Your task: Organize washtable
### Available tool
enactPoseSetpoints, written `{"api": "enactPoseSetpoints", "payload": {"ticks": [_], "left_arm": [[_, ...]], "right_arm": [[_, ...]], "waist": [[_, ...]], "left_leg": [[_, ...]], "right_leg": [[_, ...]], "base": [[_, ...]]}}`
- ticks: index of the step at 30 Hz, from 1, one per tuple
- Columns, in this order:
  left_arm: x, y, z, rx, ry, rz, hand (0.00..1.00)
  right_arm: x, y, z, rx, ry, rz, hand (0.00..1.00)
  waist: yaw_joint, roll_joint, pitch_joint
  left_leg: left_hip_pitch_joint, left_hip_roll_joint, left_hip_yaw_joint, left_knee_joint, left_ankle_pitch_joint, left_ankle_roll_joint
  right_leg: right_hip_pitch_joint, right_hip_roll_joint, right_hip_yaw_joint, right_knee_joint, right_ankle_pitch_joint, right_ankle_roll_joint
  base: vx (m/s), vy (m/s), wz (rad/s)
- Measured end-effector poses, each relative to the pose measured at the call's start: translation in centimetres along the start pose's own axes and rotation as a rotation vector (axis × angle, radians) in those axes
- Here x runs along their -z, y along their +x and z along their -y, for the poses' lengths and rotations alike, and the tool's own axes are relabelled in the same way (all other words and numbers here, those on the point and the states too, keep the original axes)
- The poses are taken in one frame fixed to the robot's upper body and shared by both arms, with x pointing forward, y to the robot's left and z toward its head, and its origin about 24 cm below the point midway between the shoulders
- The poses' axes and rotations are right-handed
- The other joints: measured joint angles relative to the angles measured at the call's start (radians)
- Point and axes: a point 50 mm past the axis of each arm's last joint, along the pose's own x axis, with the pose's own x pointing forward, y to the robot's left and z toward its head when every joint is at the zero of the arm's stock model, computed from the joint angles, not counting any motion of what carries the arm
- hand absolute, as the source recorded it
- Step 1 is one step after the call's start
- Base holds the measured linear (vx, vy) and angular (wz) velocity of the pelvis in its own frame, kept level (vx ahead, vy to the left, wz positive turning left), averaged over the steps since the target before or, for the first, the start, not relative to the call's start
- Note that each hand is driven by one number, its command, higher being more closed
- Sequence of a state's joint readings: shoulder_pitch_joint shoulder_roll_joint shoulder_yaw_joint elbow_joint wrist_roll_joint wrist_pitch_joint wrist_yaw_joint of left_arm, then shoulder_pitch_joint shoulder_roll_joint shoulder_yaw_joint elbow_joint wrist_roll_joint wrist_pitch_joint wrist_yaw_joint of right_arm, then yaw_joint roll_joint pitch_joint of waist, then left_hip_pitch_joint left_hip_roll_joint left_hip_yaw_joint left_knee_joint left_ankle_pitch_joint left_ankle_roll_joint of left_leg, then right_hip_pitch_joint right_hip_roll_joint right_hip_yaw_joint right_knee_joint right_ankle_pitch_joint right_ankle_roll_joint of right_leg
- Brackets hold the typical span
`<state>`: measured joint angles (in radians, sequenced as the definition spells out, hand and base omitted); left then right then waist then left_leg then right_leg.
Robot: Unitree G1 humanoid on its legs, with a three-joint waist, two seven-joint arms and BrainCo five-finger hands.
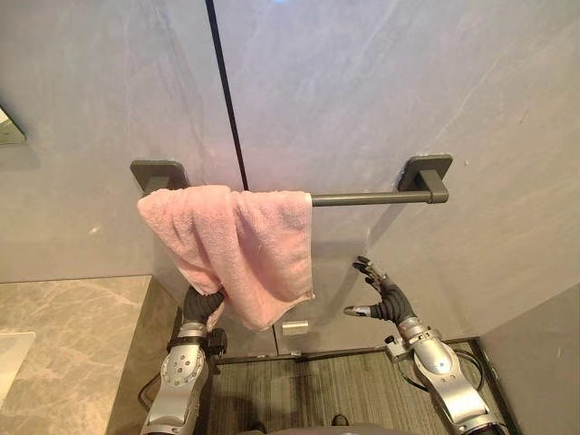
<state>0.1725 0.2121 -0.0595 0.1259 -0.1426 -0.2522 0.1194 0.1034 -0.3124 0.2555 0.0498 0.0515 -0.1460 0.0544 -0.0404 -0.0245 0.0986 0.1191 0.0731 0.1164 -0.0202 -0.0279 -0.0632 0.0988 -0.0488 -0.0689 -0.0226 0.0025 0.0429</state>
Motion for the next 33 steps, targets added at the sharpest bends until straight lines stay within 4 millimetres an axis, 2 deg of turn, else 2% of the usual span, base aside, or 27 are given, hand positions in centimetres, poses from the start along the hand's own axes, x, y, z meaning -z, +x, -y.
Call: {"api": "enactPoseSetpoints", "payload": {"ticks": [10,17,18,23,27,33], "left_arm": [[-0.1,0.1,0.6,0.010,-0.009,0.011,1.00],[-0.6,0.6,0.8,0.016,-0.015,0.033,1.00],[-0.6,0.6,0.8,0.016,-0.015,0.033,1.00],[-0.6,0.6,0.8,0.016,-0.016,0.033,1.00],[-0.6,0.6,0.8,0.014,-0.016,0.033,1.00],[-0.8,0.8,0.7,0.005,-0.020,0.042,1.00]], "right_arm": [[-2.6,2.4,-2.3,-0.139,0.149,0.109,0.00],[-3.5,3.4,-3.9,-0.198,0.185,0.144,0.00],[-3.5,3.6,-4.0,-0.199,0.187,0.139,1.00],[-3.1,4.2,-4.4,-0.211,0.188,0.118,1.00],[-3.6,4.8,-4.7,-0.220,0.191,0.136,1.00],[-3.6,5.2,-4.5,-0.218,0.180,0.129,1.00]], "waist": [[0.004,-0.006,-0.002],[0.028,-0.016,-0.004],[0.029,-0.017,-0.004],[0.031,-0.021,-0.006],[0.037,-0.023,-0.007],[0.054,-0.031,-0.010]], "left_leg": [[-0.014,0.000,-0.009,0.002,0.000,0.000],[-0.020,-0.002,-0.019,0.003,0.001,0.001],[-0.020,-0.003,-0.020,0.003,0.002,0.002],[-0.017,-0.003,-0.029,0.002,0.003,0.004],[-0.018,-0.003,-0.031,0.001,0.004,0.003],[-0.021,-0.003,-0.035,-0.001,0.004,0.003]], "right_leg": [[-0.008,0.000,-0.008,0.000,0.000,0.000],[-0.008,-0.001,-0.016,0.000,0.000,0.000],[-0.007,-0.002,-0.018,0.000,0.000,0.000],[0.000,-0.003,-0.026,-0.001,0.000,0.000],[0.000,-0.003,-0.027,-0.001,0.000,0.000],[-0.001,-0.003,-0.032,-0.006,0.000,0.000]], "base": [[0.00,-0.003,0.01],[-0.01,-0.004,0.03],[-0.03,-0.005,0.04],[-0.03,-0.008,0.05],[-0.01,-0.003,0.01],[0.00,0.000,0.00]]}}
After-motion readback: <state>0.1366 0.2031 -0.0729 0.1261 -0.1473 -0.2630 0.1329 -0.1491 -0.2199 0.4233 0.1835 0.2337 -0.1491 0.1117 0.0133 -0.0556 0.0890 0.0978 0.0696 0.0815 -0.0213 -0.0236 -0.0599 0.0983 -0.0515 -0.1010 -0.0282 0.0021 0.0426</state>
